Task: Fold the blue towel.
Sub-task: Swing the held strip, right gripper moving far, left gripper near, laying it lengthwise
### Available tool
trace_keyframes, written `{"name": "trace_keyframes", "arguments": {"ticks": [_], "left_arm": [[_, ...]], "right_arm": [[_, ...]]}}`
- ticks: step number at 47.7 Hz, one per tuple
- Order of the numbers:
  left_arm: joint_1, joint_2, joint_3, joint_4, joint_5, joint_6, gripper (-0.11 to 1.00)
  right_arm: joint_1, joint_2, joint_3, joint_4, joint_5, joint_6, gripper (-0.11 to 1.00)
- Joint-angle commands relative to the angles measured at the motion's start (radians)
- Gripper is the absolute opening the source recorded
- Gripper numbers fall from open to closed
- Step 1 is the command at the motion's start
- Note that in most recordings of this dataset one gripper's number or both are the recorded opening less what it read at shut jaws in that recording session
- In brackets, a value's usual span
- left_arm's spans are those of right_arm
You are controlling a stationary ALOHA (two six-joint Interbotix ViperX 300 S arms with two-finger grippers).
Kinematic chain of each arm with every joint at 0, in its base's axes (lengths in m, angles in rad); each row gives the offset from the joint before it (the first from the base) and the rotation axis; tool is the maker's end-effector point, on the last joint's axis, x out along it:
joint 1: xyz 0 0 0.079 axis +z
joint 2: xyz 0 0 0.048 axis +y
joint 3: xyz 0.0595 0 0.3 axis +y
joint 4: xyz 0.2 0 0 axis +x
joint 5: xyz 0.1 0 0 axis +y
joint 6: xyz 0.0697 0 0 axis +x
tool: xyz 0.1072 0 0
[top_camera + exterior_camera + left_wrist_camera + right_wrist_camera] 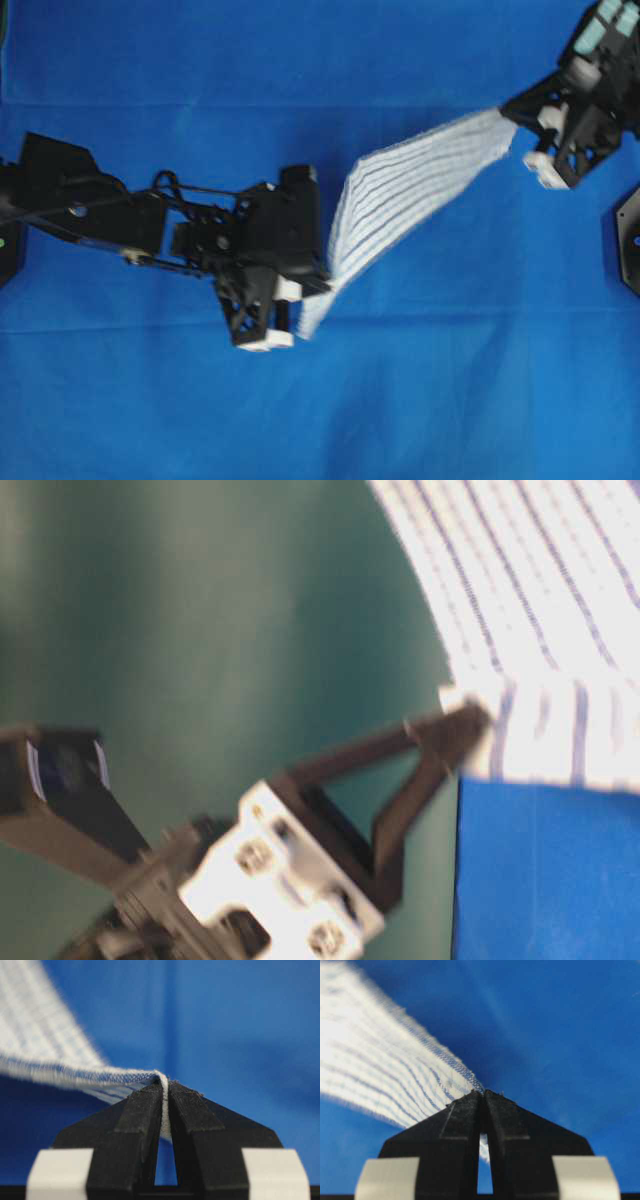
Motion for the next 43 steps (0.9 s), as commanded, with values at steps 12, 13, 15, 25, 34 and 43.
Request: {"name": "trace_keyframes", "arguments": {"ticks": [12,13,15,25,34,43], "left_arm": [[-0.037,0.117,-0.224,0.002,-0.066,0.014,0.03],[-0.037,0.123,-0.235,0.002,-0.069,0.017,0.03],[-0.038,0.138,-0.258,0.002,-0.074,0.021,0.03],[-0.049,0.202,-0.351,0.002,-0.081,0.044,0.03],[-0.049,0.227,-0.391,0.002,-0.083,0.067,0.03],[-0.041,0.276,-0.442,0.002,-0.144,0.081,0.03]], "right_arm": [[-0.135,0.127,-0.109,-0.052,-0.104,-0.014,0.03],[-0.141,0.135,-0.114,-0.054,-0.107,-0.012,0.03],[-0.153,0.146,-0.126,-0.061,-0.112,-0.014,0.03],[-0.19,0.206,-0.183,-0.092,-0.127,-0.014,0.03],[-0.193,0.219,-0.193,-0.095,-0.127,-0.014,0.03],[-0.202,0.158,-0.153,-0.098,-0.087,-0.012,0.03]]}}
